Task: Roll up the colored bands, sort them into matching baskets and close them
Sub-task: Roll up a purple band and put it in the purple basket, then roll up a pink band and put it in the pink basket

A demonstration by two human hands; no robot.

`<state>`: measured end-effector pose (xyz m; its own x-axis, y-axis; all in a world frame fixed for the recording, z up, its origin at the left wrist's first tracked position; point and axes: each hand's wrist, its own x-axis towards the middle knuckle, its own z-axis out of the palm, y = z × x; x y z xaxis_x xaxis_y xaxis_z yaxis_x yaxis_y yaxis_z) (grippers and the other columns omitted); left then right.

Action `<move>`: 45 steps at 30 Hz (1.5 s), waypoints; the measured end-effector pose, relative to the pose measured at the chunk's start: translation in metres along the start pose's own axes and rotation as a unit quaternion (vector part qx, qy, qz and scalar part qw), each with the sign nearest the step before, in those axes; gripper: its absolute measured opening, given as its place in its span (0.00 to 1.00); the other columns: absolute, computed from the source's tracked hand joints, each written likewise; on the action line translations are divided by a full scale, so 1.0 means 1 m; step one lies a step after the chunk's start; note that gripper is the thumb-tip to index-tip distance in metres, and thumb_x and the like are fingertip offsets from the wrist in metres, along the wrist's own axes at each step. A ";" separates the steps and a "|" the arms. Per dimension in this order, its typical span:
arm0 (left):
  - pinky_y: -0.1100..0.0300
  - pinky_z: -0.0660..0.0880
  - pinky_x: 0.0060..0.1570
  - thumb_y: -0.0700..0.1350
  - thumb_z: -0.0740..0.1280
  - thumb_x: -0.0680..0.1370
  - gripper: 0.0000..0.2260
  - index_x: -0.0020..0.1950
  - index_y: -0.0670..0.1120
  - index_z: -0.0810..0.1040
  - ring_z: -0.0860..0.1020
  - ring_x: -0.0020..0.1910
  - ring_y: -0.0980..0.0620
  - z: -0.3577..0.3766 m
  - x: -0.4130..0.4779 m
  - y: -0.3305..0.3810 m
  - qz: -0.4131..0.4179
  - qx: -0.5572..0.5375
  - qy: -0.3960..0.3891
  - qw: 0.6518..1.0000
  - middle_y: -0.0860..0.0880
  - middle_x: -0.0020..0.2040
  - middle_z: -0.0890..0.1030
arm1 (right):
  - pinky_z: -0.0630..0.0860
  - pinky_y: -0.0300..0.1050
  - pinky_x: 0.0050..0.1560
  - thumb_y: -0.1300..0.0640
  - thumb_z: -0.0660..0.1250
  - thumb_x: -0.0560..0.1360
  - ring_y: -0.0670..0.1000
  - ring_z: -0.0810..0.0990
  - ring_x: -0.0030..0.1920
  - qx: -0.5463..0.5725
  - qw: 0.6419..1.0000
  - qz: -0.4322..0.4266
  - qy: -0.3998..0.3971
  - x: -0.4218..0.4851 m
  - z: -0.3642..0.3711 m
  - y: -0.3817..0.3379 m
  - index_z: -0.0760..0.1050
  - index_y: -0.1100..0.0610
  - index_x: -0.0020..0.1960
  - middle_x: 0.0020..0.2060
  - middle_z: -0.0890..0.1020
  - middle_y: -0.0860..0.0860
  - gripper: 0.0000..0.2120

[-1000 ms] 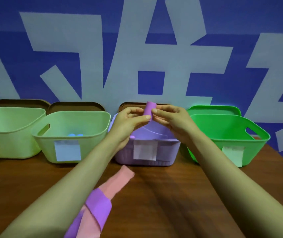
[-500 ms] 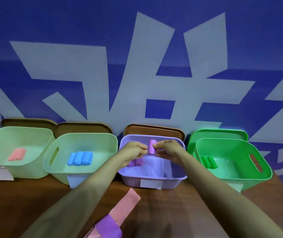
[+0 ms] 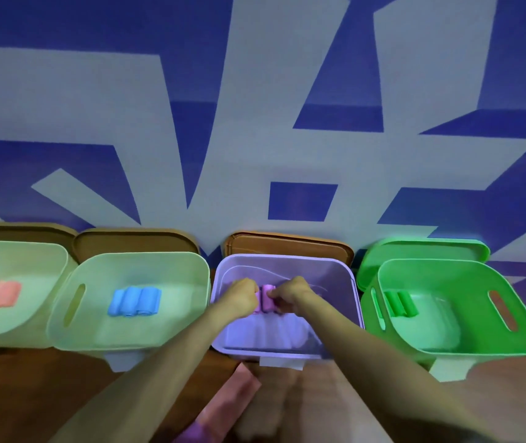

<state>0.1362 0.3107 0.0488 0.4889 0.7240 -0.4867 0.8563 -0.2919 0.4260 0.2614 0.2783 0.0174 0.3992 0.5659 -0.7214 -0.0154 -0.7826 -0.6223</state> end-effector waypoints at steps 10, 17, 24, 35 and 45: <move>0.48 0.70 0.48 0.36 0.58 0.76 0.08 0.40 0.37 0.75 0.75 0.54 0.35 0.004 0.001 -0.001 0.004 0.018 -0.004 1.000 0.35 0.52 0.79 | 0.80 0.60 0.45 0.64 0.73 0.71 0.60 0.78 0.37 -0.005 1.000 0.018 0.012 0.008 0.008 0.006 0.78 0.67 0.51 0.41 0.79 0.62 0.10; 0.50 0.69 0.42 0.35 0.59 0.76 0.13 0.32 0.46 0.67 0.74 0.47 0.37 0.003 -0.003 -0.001 0.013 -0.002 -0.008 1.000 0.35 0.51 0.80 | 0.79 0.54 0.41 0.62 0.74 0.70 0.59 0.78 0.41 0.025 0.998 0.056 -0.003 0.009 0.008 0.007 0.78 0.68 0.54 0.46 0.81 0.63 0.15; 0.54 0.71 0.44 0.35 0.59 0.77 0.09 0.49 0.39 0.79 0.75 0.48 0.41 0.002 -0.004 -0.003 0.008 -0.009 -0.015 1.000 0.38 0.54 0.80 | 0.78 0.53 0.44 0.62 0.74 0.70 0.59 0.77 0.43 0.033 0.998 0.052 -0.015 0.003 0.007 0.002 0.77 0.67 0.56 0.50 0.81 0.63 0.17; 0.60 0.71 0.59 0.36 0.59 0.78 0.13 0.60 0.43 0.78 0.77 0.58 0.47 -0.029 -0.043 0.012 0.012 -0.116 0.060 0.991 0.45 0.62 0.79 | 0.72 0.48 0.44 0.62 0.68 0.75 0.53 0.75 0.41 0.091 0.994 -0.013 -0.055 -0.065 -0.032 -0.016 0.74 0.60 0.48 0.40 0.75 0.54 0.04; 0.67 0.75 0.34 0.35 0.63 0.79 0.06 0.51 0.45 0.74 0.78 0.36 0.52 -0.009 -0.184 -0.020 0.062 -0.469 0.304 0.827 0.48 0.42 0.78 | 0.77 0.38 0.43 0.62 0.67 0.76 0.49 0.80 0.41 0.141 0.941 -0.283 -0.122 -0.204 -0.041 0.013 0.76 0.59 0.47 0.42 0.80 0.52 0.00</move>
<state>0.0275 0.1886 0.1371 0.1462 0.9883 -0.0428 0.1615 0.0188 0.9867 0.2169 0.1423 0.1695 0.1949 0.9407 -0.2776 -0.1202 -0.2580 -0.9586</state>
